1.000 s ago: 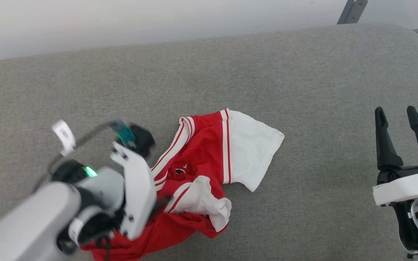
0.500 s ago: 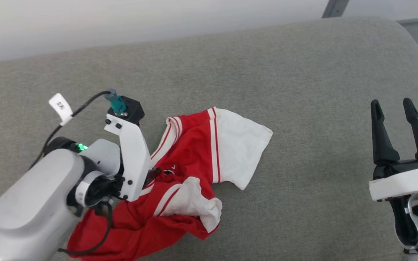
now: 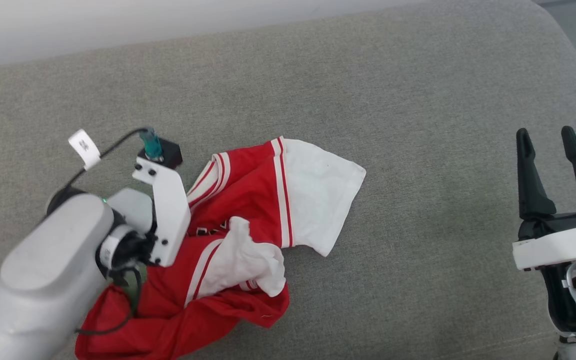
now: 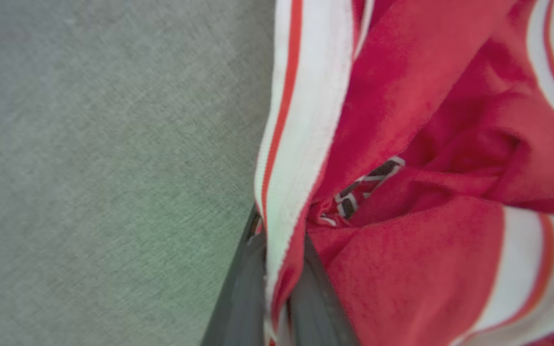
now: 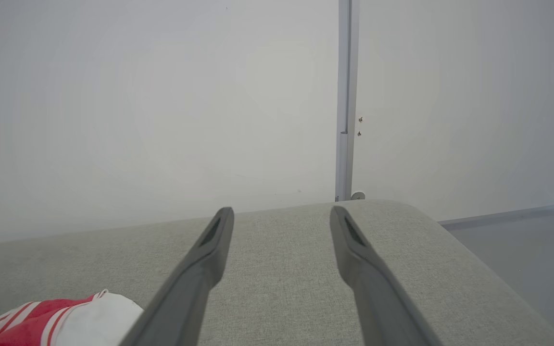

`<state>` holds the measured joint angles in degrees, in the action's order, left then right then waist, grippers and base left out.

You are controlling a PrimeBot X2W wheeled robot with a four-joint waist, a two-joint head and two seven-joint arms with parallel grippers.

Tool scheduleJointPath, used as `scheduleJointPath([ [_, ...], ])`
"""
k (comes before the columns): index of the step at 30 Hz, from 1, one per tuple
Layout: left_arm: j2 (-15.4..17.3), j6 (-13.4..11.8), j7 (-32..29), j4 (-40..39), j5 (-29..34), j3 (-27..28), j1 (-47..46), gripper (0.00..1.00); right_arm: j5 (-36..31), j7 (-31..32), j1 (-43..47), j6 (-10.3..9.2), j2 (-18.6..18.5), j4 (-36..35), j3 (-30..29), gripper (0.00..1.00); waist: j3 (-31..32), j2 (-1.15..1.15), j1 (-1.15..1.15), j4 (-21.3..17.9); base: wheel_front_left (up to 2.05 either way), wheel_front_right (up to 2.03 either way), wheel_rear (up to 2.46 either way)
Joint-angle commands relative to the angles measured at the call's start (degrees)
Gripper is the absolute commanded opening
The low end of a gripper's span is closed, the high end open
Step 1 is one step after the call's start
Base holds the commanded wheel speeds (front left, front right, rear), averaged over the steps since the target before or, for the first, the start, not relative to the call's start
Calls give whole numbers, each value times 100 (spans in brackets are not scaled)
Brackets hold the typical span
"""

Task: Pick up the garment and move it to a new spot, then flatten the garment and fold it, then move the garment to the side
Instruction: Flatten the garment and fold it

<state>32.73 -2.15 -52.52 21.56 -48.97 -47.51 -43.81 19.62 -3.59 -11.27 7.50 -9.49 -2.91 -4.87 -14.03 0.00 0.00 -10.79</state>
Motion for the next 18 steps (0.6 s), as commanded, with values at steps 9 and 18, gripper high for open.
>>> scheduleJointPath([
  [9, 105, 461, 471, 285, 682, -49, -1174, 0, 77, -64, -212, -2, -82, 7, 18, 100, -190, 0, 0, -23, 0, 0, 0],
  [18, -131, 869, 1264, 1187, 1095, -288, -1923, 0, 164, -153, -412, -2, -100, 118, 208, 100, -488, 0, 0, -240, 0, 0, 0],
])
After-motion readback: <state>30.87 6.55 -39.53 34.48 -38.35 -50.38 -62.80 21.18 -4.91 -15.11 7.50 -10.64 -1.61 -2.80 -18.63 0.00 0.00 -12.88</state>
